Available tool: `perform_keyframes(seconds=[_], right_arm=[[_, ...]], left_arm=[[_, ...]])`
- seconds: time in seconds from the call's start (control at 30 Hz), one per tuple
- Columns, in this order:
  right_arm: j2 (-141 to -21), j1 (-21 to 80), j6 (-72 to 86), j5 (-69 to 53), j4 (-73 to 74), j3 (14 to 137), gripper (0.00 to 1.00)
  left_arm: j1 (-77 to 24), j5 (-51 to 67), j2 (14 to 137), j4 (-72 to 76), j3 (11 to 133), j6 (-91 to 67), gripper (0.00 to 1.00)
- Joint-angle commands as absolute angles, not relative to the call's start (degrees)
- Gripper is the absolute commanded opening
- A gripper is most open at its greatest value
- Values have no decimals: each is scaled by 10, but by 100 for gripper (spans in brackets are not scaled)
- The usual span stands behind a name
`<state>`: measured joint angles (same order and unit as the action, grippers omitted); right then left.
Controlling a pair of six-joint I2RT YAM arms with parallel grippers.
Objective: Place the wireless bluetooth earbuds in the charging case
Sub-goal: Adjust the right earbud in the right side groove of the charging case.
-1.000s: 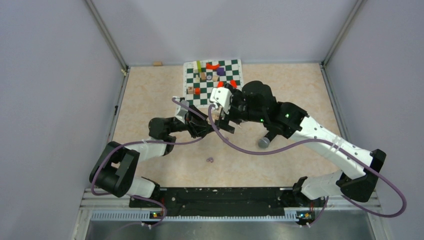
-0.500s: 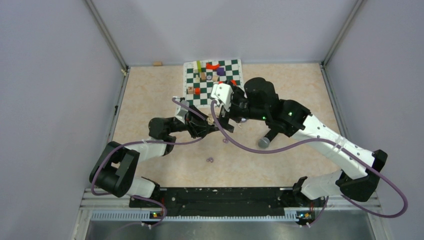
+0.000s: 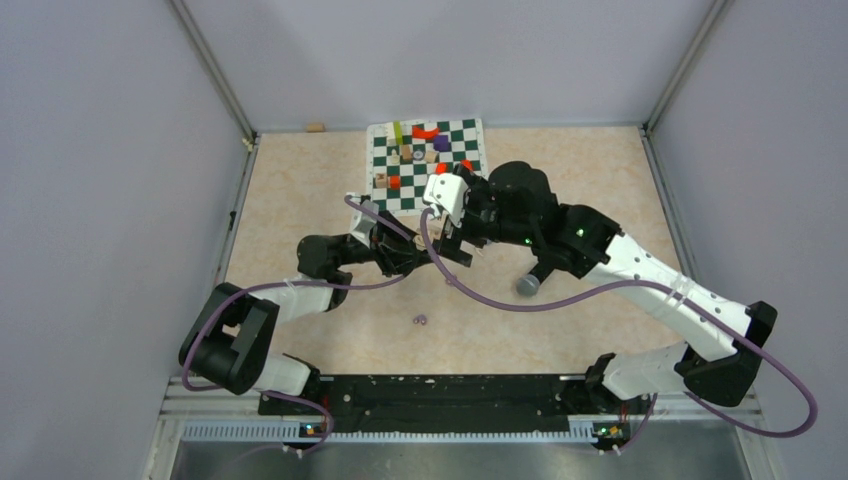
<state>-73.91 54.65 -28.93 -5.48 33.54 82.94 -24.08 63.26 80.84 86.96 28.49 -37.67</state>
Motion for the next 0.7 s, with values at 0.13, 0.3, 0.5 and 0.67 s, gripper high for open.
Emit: perform_keyframes(seconds=[0.13, 0.3, 0.5, 0.67], right_arm=[[-738, 550, -282, -22, 289, 837, 94], [-752, 551, -275, -23, 289, 845, 94], [-761, 551, -270, -12, 284, 852, 94], [-764, 551, -254, -37, 299, 870, 94]], left_arm=[[-242, 635, 796, 927, 307, -384, 0], [-243, 636, 796, 927, 307, -383, 0], [-242, 637, 796, 927, 306, -385, 0], [-242, 638, 795, 927, 307, -384, 0]])
